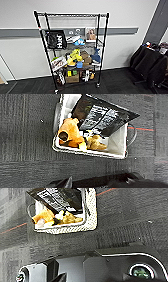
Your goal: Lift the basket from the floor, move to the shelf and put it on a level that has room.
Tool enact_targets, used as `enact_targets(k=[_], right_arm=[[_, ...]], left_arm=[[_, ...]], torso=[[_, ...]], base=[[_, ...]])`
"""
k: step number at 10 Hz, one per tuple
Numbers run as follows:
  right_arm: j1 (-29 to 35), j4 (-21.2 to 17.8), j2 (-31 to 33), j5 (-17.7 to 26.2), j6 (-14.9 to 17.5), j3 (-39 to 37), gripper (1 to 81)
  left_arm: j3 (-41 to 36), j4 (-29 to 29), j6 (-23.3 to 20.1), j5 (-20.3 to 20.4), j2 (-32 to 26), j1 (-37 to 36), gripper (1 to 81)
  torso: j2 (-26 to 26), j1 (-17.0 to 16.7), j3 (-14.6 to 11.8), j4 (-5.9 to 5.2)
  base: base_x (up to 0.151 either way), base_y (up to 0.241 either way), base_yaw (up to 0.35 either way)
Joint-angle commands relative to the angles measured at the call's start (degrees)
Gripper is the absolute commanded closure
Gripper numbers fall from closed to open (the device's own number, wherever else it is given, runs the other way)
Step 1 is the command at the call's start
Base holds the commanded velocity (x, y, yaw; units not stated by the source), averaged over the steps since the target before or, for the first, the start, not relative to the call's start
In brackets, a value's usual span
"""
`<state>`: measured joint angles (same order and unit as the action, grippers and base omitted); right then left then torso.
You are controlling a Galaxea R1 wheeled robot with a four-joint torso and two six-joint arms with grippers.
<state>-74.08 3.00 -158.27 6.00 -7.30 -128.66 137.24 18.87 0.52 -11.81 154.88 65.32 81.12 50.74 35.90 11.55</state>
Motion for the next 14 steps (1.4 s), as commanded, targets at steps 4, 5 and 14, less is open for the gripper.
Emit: enact_targets(k=[4, 5, 14], right_arm=[[5.0, -0.3, 1.2, 4.5, 0.0, 1.3, 1.0], [5.3, -0.3, 1.4, 4.5, 0.0, 1.9, 1.0], [18.8, -2.4, -6.9, 13.1, -0.9, -3.2, 1.0]], left_arm=[[0.0, 1.7, 0.2, -3.2, -1.6, -5.0, 1.0], [0.0, 1.7, 0.2, -3.3, -1.7, -5.4, 1.0], [0.1, 4.0, 0.2, -4.5, -3.3, -9.4, 1.0]], torso=[[11.1, 7.1, 10.3, 0.02], [13.1, 8.4, 12.1, 0.02], [14.9, 9.5, 12.0, 0.02]], base=[[0.000, 0.000, 0.000], [0.000, 0.000, 0.000], [0.000, 0.000, 0.000]])
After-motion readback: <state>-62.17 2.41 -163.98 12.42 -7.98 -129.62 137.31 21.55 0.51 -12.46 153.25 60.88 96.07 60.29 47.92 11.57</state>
